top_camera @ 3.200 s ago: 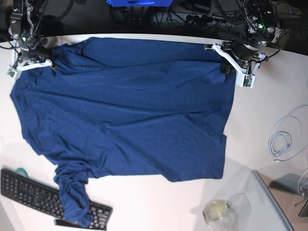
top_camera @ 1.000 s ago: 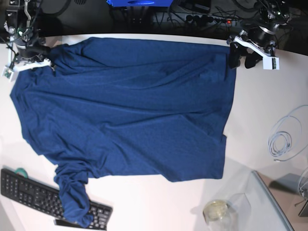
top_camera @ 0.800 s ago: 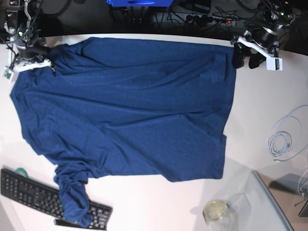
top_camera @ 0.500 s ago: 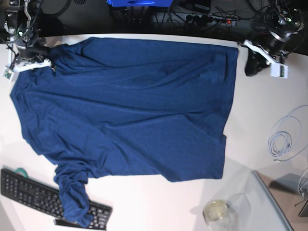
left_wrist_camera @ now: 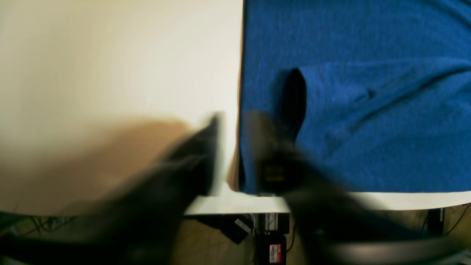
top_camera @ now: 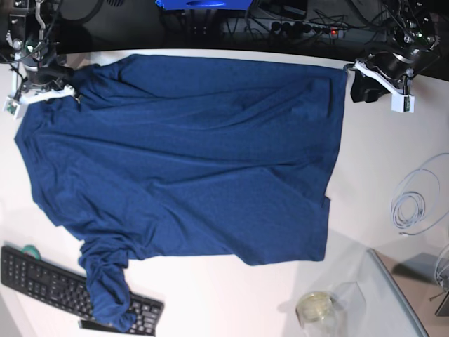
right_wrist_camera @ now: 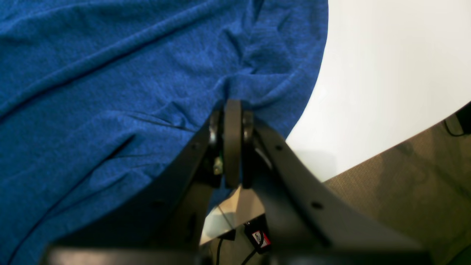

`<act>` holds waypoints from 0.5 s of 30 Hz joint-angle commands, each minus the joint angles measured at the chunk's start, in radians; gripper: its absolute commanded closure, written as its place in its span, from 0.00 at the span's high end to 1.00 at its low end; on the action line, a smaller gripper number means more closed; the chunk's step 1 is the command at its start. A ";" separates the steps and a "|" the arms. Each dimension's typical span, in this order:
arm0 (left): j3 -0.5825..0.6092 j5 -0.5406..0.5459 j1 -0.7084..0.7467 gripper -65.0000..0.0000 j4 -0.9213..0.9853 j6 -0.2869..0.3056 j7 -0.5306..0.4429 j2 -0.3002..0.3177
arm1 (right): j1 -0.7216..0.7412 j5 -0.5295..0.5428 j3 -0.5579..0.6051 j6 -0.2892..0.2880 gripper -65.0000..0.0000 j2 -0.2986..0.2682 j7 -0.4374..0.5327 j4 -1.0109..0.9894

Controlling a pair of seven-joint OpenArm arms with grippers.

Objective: Layout the t-shirt on the table in an organized manner, then fold the t-shirt properly
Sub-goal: 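Pull the held corners apart with both grippers to stretch the shirt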

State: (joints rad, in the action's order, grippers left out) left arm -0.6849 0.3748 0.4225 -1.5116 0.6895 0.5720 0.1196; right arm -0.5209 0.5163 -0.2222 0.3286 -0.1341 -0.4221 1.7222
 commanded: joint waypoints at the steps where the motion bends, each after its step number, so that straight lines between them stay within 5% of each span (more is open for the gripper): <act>1: -0.005 0.016 0.017 0.53 -0.013 0.009 -0.014 0.010 | -0.005 -0.003 -0.003 -0.006 0.00 -0.009 0.018 0.017; 5: 0.003 0.017 0.022 0.85 0.003 0.009 -0.014 0.007 | -0.005 -0.003 -0.003 -0.006 0.00 -0.009 0.018 0.017; 15: 0.006 0.017 -0.034 0.86 0.159 0.009 -0.014 -0.030 | -0.005 -0.002 -0.010 -0.006 0.00 -0.008 0.024 0.017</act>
State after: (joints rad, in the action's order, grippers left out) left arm -0.6792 0.3935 0.3840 -1.3487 0.6914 0.5453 0.0887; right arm -0.5247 0.5163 -0.2237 0.3286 -0.1318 -0.4213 1.7222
